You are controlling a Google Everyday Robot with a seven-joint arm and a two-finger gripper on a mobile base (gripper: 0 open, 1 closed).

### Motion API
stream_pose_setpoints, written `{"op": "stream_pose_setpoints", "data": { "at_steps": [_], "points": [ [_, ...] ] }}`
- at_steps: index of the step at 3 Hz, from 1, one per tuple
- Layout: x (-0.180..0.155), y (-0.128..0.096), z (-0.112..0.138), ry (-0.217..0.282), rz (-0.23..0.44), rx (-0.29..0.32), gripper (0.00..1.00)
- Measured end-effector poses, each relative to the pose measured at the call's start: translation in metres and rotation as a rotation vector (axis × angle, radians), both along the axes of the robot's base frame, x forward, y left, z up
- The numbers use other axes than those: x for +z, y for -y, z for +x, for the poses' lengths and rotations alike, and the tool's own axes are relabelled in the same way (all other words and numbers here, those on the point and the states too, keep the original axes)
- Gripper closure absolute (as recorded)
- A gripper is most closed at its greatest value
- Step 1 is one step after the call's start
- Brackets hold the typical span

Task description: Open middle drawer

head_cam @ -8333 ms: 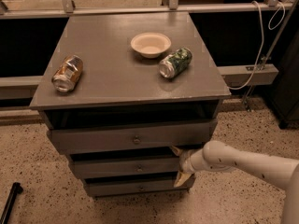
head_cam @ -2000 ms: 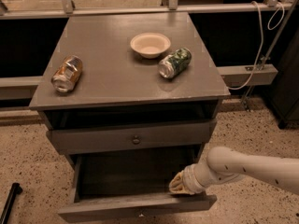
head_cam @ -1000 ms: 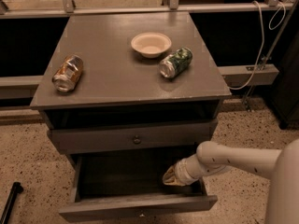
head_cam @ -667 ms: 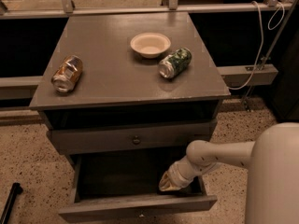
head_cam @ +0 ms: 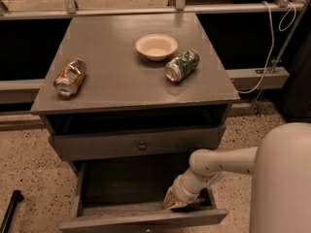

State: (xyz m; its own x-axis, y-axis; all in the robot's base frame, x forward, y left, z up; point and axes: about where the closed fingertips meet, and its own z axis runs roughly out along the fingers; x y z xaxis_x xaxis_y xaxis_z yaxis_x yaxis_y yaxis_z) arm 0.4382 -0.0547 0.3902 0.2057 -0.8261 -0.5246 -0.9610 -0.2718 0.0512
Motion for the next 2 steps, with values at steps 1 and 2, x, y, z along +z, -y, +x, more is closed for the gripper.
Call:
{"op": "stream_pose_setpoints", "data": {
  "at_steps": [1,2],
  "points": [
    [0.009,0.001,-0.0178,-0.042,0.019,-0.001,0.95],
    [0.0146,-0.0016,-0.0127,-0.036,0.031,-0.001,0.94]
  ]
}}
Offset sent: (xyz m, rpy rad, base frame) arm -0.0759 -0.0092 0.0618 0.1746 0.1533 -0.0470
